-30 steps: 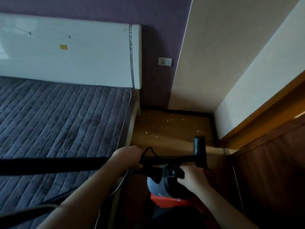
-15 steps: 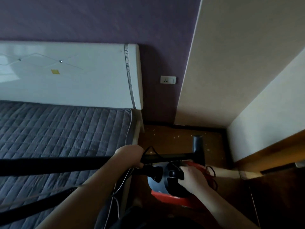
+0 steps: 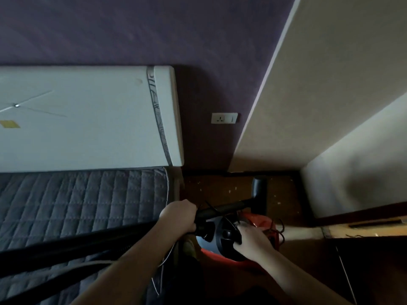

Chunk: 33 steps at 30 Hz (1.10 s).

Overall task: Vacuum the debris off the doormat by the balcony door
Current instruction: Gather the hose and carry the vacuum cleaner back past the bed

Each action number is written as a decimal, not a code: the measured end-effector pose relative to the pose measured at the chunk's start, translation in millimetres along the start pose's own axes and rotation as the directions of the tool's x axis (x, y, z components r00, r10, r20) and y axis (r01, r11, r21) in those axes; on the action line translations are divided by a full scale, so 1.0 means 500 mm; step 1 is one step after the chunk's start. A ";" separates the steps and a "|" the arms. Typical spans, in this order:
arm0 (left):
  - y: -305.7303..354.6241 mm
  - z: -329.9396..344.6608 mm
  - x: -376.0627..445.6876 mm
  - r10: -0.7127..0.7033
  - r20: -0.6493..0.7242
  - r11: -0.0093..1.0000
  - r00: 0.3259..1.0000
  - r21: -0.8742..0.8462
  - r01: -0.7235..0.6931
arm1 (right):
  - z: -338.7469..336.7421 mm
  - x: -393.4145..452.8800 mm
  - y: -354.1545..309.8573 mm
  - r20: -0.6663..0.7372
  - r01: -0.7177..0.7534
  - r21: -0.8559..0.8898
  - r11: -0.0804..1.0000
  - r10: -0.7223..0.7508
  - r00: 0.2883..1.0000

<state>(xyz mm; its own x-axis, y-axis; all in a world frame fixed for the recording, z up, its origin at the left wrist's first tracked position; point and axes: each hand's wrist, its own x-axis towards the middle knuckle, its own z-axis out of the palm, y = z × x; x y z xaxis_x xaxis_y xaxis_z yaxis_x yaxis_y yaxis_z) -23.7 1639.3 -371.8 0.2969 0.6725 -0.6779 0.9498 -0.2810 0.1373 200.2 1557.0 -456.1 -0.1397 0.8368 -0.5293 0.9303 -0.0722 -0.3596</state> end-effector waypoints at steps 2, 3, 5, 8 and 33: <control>-0.022 -0.024 0.046 0.021 0.034 0.999 0.999 0.038 -0.022 | 0.004 0.042 -0.002 0.041 -0.032 0.024 0.999 0.031 0.999; -0.030 -0.036 0.066 0.033 0.051 0.998 0.998 0.058 -0.036 | 0.010 0.060 0.000 0.061 -0.045 0.031 0.998 0.043 0.997; -0.040 -0.056 0.107 0.052 0.082 0.993 0.995 0.098 -0.060 | 0.022 0.093 0.005 0.098 -0.068 0.032 0.997 0.065 0.993; -0.039 -0.071 0.174 0.068 0.121 0.985 0.990 0.150 -0.086 | 0.048 0.146 0.023 0.126 -0.068 0.034 0.997 0.064 0.990; 0.102 0.094 0.774 -0.119 0.325 0.907 0.938 0.419 -0.030 | 0.444 0.579 0.300 0.271 -0.253 0.254 0.934 0.183 0.945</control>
<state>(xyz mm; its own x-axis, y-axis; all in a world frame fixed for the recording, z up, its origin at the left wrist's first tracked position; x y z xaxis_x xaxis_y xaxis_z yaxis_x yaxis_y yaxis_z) 135.2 1853.0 -661.4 0.1336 0.4420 -0.8870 0.8116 -0.5624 -0.1580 224.2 1668.0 -833.7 -0.0536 0.6310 -0.7740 0.8179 -0.4169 -0.3965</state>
